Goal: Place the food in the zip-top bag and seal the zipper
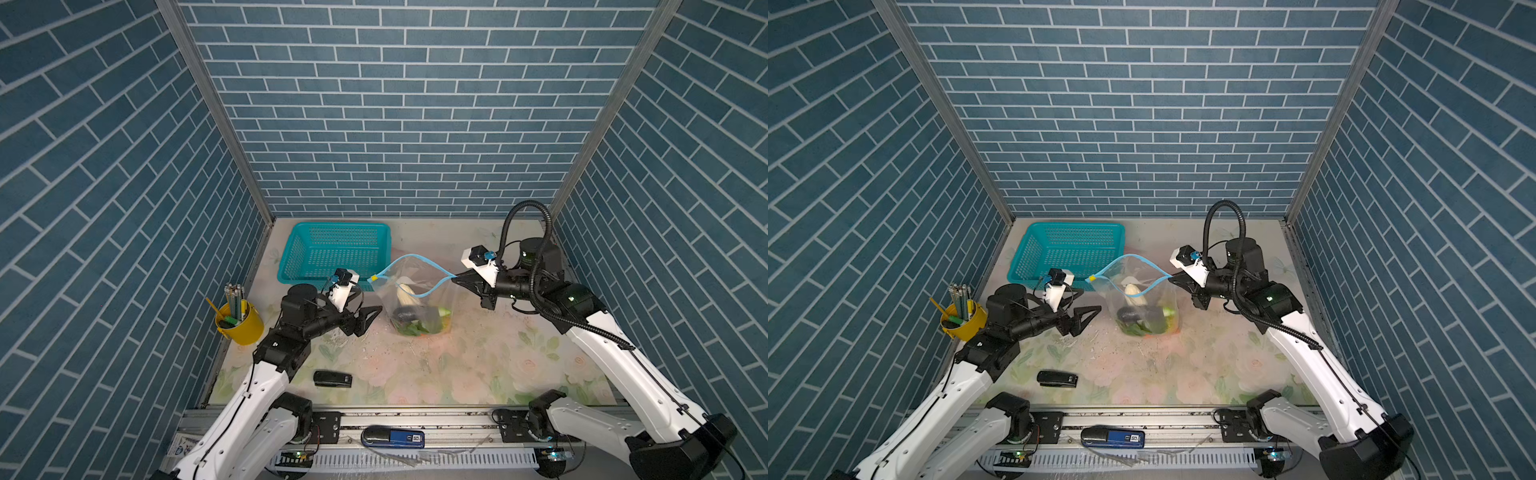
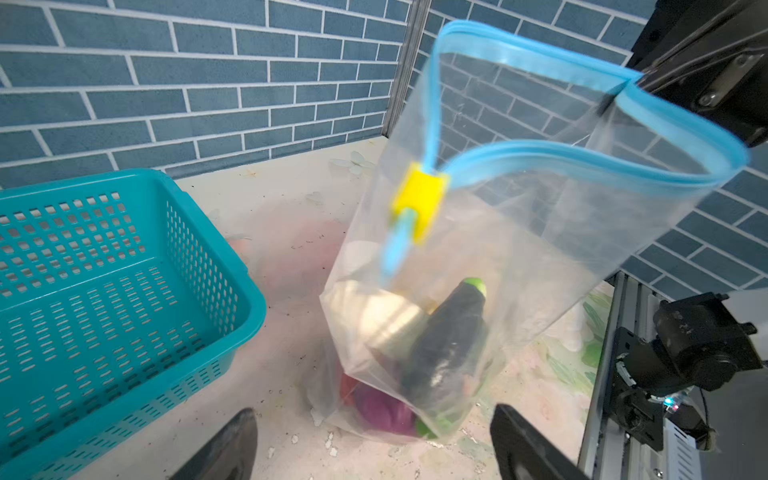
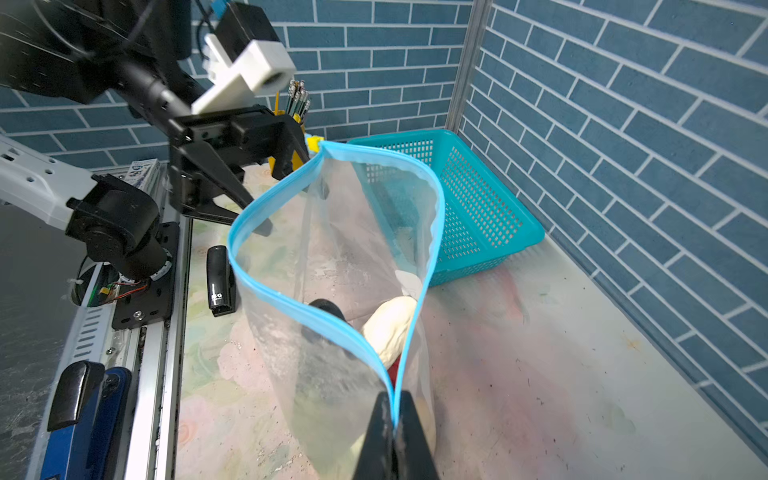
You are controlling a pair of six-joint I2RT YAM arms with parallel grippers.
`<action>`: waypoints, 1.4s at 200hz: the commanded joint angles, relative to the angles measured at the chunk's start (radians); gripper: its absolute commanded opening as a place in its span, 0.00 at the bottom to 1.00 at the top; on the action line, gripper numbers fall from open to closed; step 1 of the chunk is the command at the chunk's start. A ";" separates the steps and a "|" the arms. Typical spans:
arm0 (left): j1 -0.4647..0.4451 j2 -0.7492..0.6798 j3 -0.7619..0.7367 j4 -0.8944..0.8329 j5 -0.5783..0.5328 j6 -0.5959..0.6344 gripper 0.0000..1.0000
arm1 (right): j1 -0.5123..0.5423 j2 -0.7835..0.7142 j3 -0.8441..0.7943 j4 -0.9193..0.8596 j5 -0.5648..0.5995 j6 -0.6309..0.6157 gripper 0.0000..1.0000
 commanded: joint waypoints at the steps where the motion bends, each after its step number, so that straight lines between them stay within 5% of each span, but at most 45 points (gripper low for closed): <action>1: 0.053 0.049 -0.022 0.315 0.164 0.033 0.90 | -0.012 0.006 0.052 0.000 -0.074 -0.080 0.00; 32: 0.060 0.160 -0.006 0.467 0.222 0.046 0.88 | -0.036 0.021 0.051 0.018 -0.105 -0.076 0.00; 77: 0.058 0.216 -0.021 0.612 0.302 -0.034 0.70 | -0.072 0.041 0.060 0.028 -0.134 -0.050 0.00; 125: 0.058 0.207 0.004 0.560 0.319 -0.032 0.20 | -0.087 0.053 0.061 0.044 -0.141 -0.027 0.00; 199: 0.057 0.210 -0.017 0.593 0.308 -0.070 0.27 | -0.108 0.061 0.073 0.064 -0.127 0.012 0.00; 226: 0.057 0.205 -0.010 0.586 0.307 -0.081 0.22 | -0.124 0.073 0.077 0.068 -0.118 0.023 0.00; 256: 0.057 0.209 0.006 0.574 0.304 -0.089 0.03 | -0.130 0.081 0.075 0.071 -0.125 0.033 0.00; 280: 0.057 0.206 0.022 0.556 0.302 -0.095 0.02 | -0.134 0.081 0.074 0.062 -0.121 0.035 0.00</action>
